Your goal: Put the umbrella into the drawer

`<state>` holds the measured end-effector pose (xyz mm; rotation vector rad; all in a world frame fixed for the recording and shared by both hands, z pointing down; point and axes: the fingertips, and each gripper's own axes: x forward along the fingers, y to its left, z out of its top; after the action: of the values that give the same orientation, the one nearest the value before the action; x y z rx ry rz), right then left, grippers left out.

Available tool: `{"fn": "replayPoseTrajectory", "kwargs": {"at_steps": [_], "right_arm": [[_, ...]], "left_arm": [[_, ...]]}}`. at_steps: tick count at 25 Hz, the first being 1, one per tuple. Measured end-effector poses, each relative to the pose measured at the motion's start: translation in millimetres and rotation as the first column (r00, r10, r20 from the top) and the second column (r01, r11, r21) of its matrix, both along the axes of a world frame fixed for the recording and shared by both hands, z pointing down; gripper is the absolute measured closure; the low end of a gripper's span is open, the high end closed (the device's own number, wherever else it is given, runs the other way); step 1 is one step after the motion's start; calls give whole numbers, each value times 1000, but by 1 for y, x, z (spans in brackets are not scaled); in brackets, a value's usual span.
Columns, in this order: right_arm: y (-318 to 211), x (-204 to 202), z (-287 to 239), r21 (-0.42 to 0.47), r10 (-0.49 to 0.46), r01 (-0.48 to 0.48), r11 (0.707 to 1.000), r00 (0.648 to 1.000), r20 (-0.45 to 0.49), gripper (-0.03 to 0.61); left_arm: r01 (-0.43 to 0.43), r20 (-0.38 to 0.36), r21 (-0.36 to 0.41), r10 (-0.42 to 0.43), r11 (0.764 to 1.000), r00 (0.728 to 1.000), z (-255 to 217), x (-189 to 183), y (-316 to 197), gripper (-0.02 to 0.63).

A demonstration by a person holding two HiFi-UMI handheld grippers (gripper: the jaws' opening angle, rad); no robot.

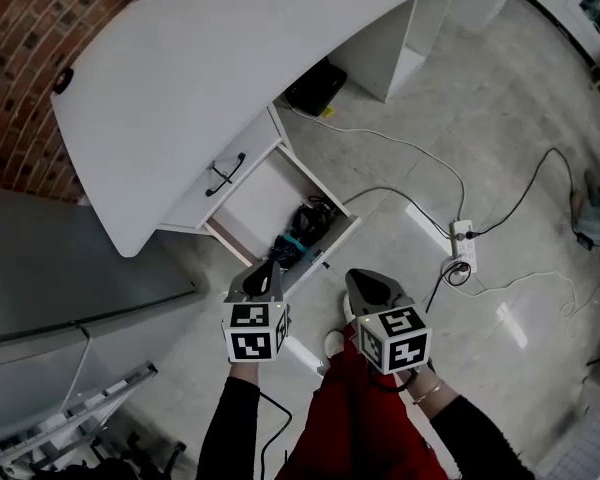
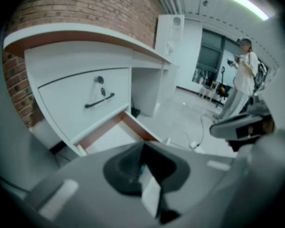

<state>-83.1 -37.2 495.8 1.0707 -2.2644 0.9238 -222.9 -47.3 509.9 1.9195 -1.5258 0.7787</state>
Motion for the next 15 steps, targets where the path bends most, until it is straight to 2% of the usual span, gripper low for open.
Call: {"fn": "replayPoseTrajectory", "kwargs": {"at_steps": [7, 15], "right_arm": [[6, -4, -39, 48, -64, 63, 997, 998, 15, 577], [16, -16, -80, 121, -129, 122, 985, 990, 54, 577]], "left_arm": [[66, -64, 93, -60, 993, 996, -54, -5, 14, 609], [169, -104, 182, -152, 969, 983, -103, -19, 39, 609]]}}
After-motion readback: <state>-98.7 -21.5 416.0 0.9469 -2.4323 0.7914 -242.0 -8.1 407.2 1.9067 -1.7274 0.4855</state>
